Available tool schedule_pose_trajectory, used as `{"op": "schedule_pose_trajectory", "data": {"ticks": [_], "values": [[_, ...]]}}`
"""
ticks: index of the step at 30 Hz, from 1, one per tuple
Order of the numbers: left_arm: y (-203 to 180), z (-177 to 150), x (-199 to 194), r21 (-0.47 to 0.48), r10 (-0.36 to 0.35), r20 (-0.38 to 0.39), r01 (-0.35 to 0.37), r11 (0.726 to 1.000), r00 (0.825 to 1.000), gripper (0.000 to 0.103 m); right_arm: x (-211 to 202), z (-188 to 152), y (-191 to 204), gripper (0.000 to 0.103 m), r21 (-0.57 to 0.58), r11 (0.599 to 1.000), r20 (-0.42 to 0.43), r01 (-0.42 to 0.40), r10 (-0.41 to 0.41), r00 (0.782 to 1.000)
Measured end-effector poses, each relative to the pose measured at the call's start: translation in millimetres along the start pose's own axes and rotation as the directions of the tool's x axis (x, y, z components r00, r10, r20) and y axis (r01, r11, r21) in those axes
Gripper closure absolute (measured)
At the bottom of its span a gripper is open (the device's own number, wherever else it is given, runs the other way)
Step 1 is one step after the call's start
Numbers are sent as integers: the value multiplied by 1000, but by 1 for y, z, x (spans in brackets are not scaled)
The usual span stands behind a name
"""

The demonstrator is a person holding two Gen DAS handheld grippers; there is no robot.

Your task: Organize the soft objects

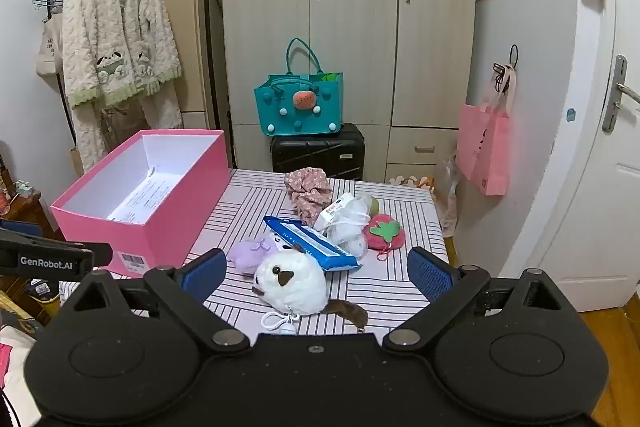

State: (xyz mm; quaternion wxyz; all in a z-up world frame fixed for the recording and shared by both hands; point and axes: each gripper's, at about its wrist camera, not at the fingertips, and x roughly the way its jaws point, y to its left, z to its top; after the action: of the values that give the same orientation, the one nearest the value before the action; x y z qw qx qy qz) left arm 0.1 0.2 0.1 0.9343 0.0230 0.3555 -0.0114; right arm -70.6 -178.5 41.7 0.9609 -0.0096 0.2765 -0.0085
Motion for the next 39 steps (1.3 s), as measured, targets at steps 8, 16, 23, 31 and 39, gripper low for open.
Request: {"op": "schedule_pose_trajectory", "data": {"ticks": [8, 16, 23, 31, 39], "values": [[4, 0, 1, 8, -8, 0, 8, 1000, 1000, 0, -5, -5, 0, 3, 5, 1000, 17, 1, -1, 1000], [1, -2, -2, 34, -11, 27, 10, 999, 1000, 0, 4, -7, -6, 2, 16, 1000, -13, -4, 4, 1000], [-1, -8, -3, 34, -28, 36, 27, 999, 999, 0, 1, -16, -6, 2, -6, 1000, -17, 6, -6, 1000], [-5, -13, 5, 42, -34, 38, 32, 999, 999, 0, 8, -23, -9, 2, 5, 1000, -22, -11, 11, 1000], [-8, -17, 12, 55, -36, 32, 34, 998, 999, 0, 16, -26, -9, 2, 0, 1000, -30, -10, 10, 999]]}}
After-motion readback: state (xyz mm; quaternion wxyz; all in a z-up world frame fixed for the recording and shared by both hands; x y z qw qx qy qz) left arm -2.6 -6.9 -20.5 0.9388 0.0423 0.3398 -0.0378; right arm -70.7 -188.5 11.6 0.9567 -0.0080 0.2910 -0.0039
